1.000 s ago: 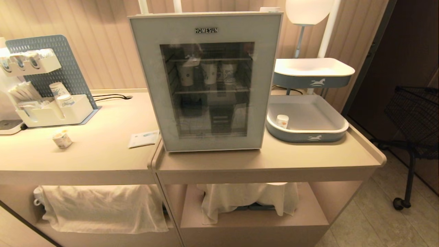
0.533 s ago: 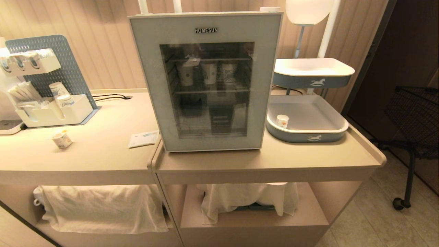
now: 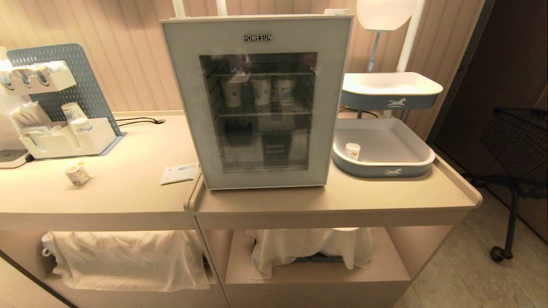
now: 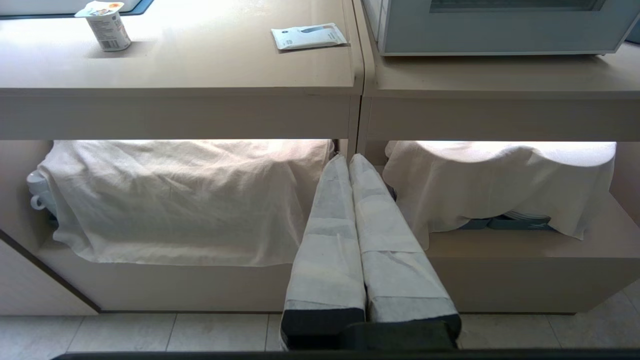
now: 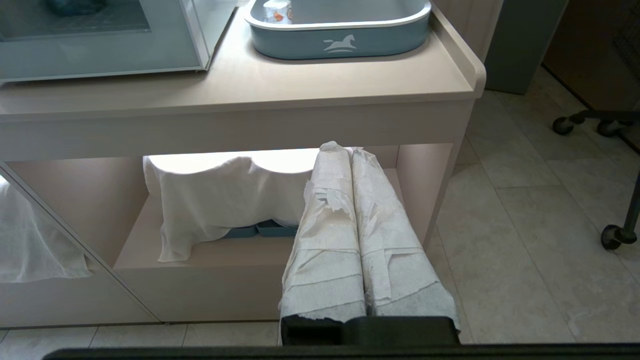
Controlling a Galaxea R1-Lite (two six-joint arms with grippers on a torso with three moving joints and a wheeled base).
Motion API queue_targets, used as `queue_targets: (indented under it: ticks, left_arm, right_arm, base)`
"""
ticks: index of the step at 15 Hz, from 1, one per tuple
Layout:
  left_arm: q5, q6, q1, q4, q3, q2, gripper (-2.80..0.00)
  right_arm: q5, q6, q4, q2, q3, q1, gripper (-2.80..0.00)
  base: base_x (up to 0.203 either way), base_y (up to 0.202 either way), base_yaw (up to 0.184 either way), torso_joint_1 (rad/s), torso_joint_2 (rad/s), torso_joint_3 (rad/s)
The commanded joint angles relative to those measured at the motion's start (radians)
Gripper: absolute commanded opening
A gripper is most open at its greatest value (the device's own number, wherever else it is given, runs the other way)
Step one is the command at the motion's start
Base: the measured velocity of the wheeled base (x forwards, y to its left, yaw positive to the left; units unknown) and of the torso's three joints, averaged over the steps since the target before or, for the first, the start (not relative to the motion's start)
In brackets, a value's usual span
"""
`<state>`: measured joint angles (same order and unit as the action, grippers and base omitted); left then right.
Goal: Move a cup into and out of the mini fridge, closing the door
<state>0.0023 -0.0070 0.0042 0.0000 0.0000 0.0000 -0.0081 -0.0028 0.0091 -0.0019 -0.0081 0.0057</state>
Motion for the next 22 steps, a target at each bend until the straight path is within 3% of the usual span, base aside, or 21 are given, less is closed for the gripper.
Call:
queue_targets:
  ticks: [1, 22]
  left_arm:
    - [0.001, -0.001, 0.0, 0.0, 0.002, 0.0, -2.8]
    - [0.001, -0.001, 0.0, 0.0, 0.002, 0.0, -2.8]
  right_arm:
    - [0.0, 0.0, 0.0, 0.002, 0.0, 0.0, -2.8]
    - [0.0, 0.0, -0.001, 0.002, 0.003, 0.0, -2.8]
  base:
    - [0.0, 0.0, 0.0, 0.0, 0.0, 0.0]
    - [0.0, 0.0, 0.0, 0.0, 0.0, 0.0]
